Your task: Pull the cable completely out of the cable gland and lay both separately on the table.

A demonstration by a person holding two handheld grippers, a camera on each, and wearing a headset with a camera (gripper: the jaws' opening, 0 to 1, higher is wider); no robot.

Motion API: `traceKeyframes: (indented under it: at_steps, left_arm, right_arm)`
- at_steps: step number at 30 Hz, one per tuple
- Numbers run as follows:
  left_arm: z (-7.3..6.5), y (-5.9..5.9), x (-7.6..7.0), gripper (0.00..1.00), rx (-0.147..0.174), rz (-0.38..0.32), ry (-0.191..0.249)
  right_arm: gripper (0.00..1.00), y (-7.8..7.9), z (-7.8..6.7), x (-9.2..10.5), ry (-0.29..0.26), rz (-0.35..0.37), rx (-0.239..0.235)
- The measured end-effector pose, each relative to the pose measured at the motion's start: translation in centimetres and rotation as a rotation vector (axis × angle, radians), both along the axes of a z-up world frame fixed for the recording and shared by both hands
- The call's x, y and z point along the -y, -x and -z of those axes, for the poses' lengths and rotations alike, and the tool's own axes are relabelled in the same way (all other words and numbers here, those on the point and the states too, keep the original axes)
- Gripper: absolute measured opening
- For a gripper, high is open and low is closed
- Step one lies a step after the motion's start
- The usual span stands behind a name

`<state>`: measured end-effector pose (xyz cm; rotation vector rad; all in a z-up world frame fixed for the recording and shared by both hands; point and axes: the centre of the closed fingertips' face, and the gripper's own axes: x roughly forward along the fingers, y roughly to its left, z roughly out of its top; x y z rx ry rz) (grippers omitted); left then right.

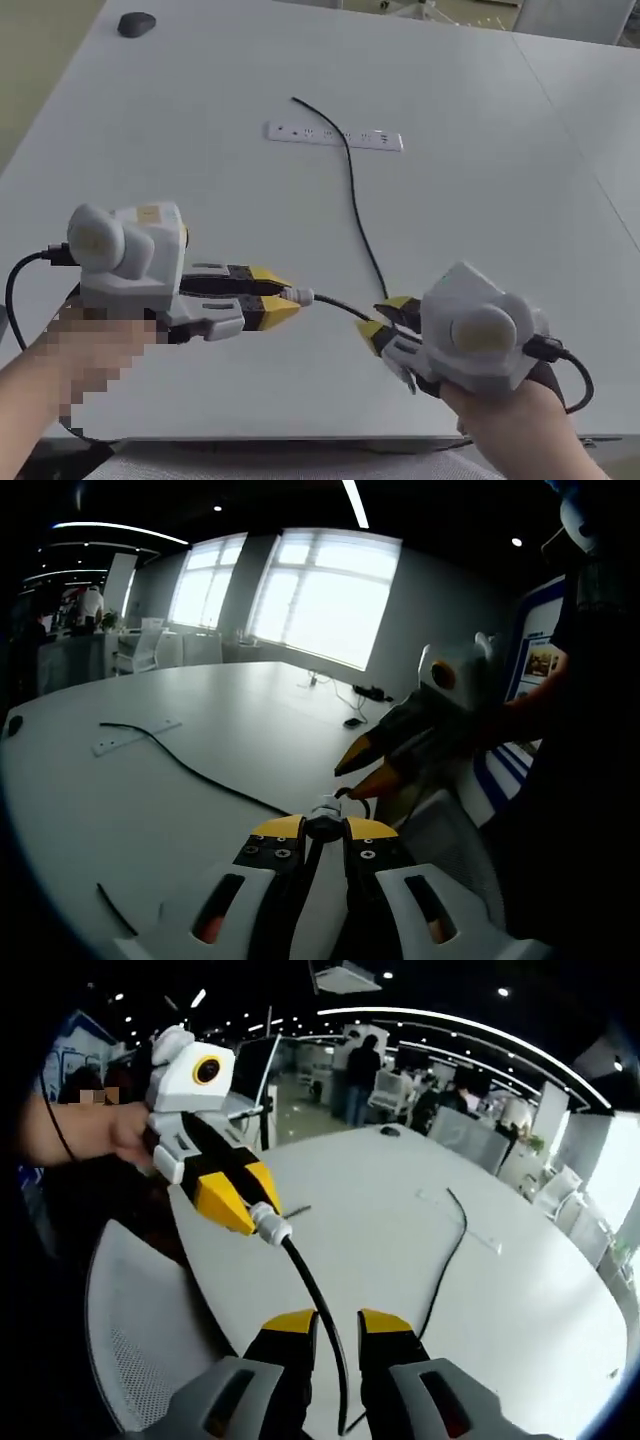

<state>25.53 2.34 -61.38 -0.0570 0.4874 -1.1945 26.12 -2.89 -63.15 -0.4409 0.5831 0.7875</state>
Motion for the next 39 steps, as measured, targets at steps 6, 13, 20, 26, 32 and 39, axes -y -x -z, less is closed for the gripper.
traceKeyframes:
  at_steps: [6, 13, 20, 26, 32, 39]
  left_arm:
    - [0.0, 0.2, 0.0, 0.15, -0.001, -0.002, -0.001]
    - [0.1, 0.3, 0.2, 0.15, 0.001, 0.015, -0.013]
    - [0.2, 0.2, 0.5, 0.15, 0.005, 0.024, -0.014]
    - [0.1, -0.1, 0.7, 0.15, 0.001, 0.023, 0.000]
    - [0.2, -0.2, 0.6, 0.15, 0.006, 0.025, -0.005]
    - [0.2, -0.2, 0.5, 0.15, 0.014, 0.028, -0.012]
  right_arm:
    - [0.10, 0.1, -0.1, -2.4, 0.066, -0.114, 0.051]
    - [0.05, 0.4, -0.3, -4.0, 0.117, -0.192, 0.099]
    - [0.01, 0.3, -0.2, -3.8, 0.136, -0.201, 0.104]
    - [0.00, 0.0, -0.2, -3.3, 0.128, -0.169, 0.104]
    - [0.00, -0.3, 0.2, -2.6, 0.114, -0.138, 0.078]
    - [0.00, -0.5, 0.7, -2.3, 0.081, -0.097, 0.051]
